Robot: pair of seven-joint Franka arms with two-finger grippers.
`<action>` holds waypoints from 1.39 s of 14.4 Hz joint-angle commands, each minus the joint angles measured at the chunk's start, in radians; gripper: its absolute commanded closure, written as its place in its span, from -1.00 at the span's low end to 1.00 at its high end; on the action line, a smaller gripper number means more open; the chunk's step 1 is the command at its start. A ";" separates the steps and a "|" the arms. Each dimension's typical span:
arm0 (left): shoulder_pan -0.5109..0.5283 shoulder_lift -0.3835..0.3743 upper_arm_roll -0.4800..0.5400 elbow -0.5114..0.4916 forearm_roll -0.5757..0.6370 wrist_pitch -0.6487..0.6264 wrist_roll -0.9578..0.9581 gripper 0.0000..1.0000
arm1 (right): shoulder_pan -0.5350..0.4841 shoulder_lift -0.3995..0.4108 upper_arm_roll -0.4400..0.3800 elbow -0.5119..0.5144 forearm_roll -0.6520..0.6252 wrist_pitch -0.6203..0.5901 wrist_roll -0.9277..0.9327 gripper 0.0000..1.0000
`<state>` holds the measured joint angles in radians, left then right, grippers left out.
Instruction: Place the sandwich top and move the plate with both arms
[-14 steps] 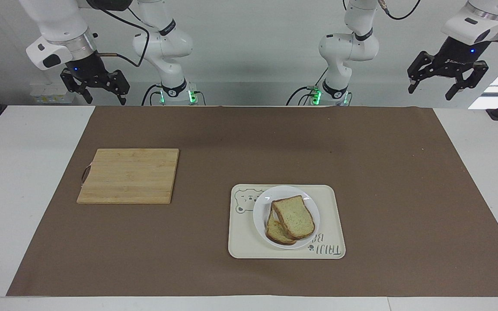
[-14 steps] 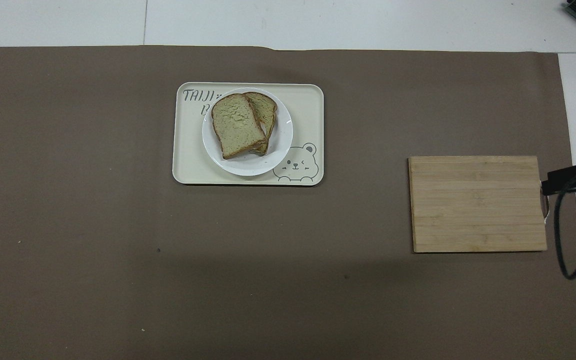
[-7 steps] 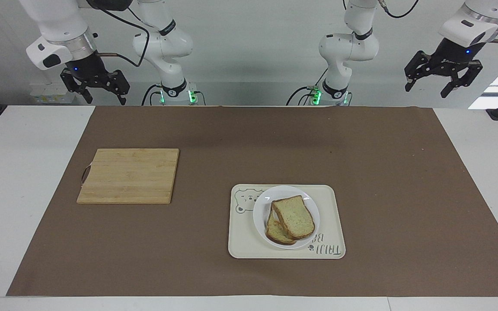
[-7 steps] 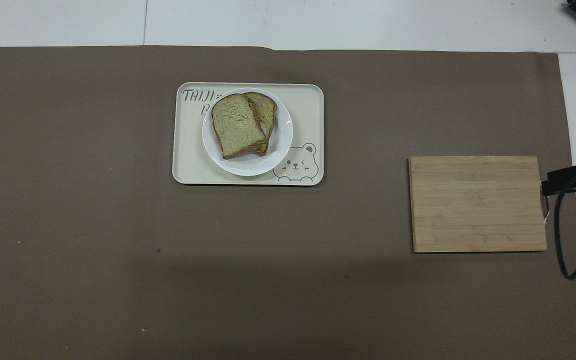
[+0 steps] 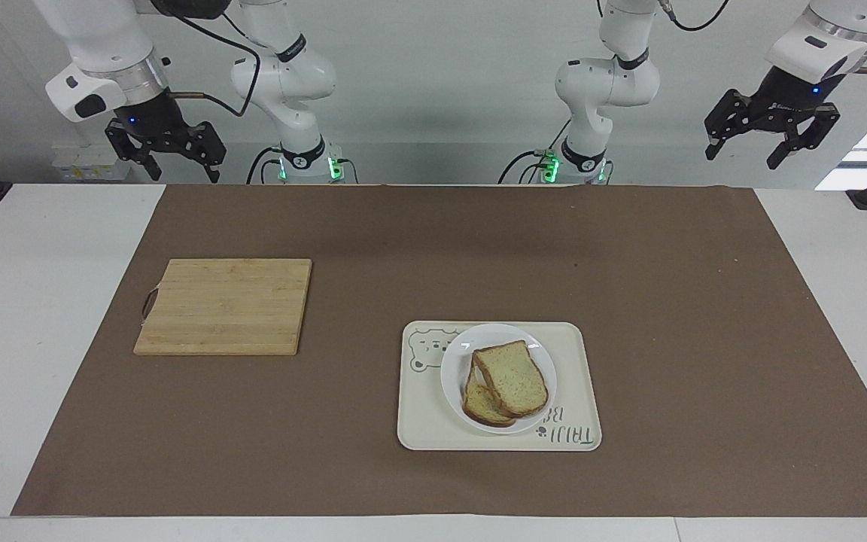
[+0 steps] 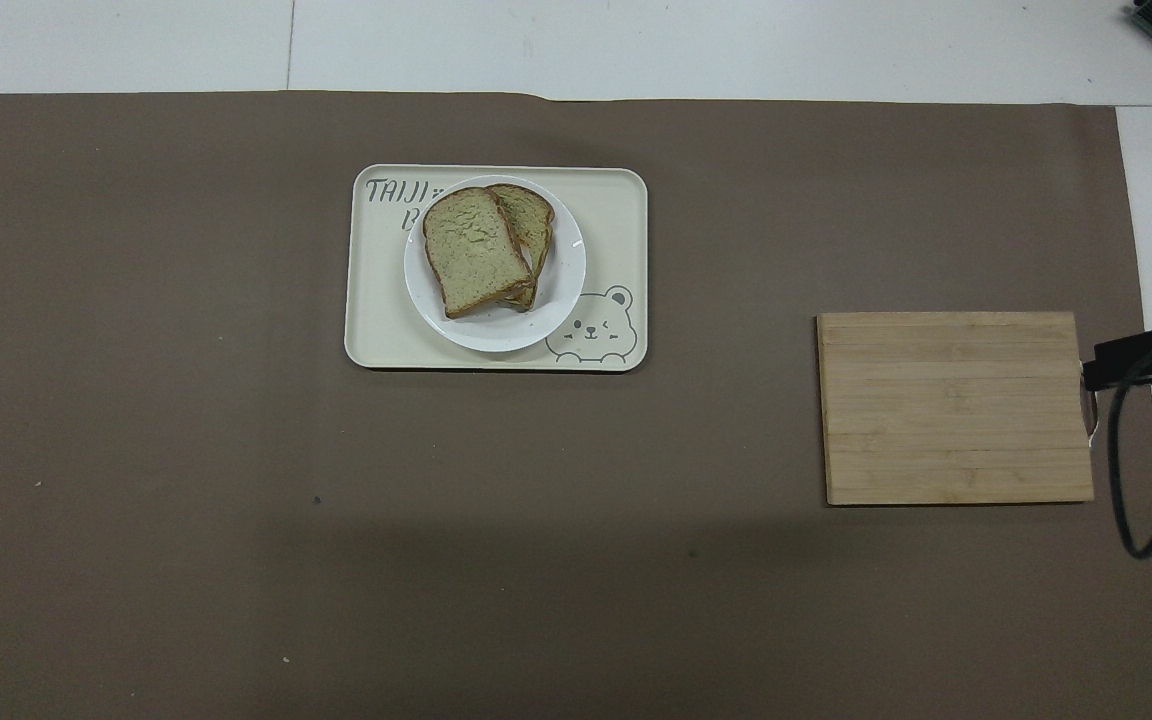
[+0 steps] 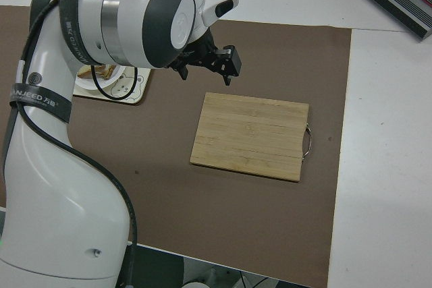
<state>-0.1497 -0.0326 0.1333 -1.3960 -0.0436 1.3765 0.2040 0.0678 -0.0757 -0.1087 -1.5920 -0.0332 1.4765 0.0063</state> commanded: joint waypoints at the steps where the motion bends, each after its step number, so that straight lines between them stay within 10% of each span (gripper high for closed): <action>1: 0.002 -0.012 0.006 -0.006 0.014 -0.017 -0.012 -1.00 | -0.017 0.010 0.012 0.021 0.012 -0.021 0.006 -1.00; 20: -0.001 0.002 0.029 0.031 0.027 -0.077 -0.012 -1.00 | -0.017 0.010 0.012 0.021 0.012 -0.021 0.006 -1.00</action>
<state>-0.1483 -0.0154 0.1633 -1.3570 -0.0392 1.3174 0.1993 0.0678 -0.0756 -0.1087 -1.5919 -0.0332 1.4765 0.0063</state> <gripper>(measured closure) 0.000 0.000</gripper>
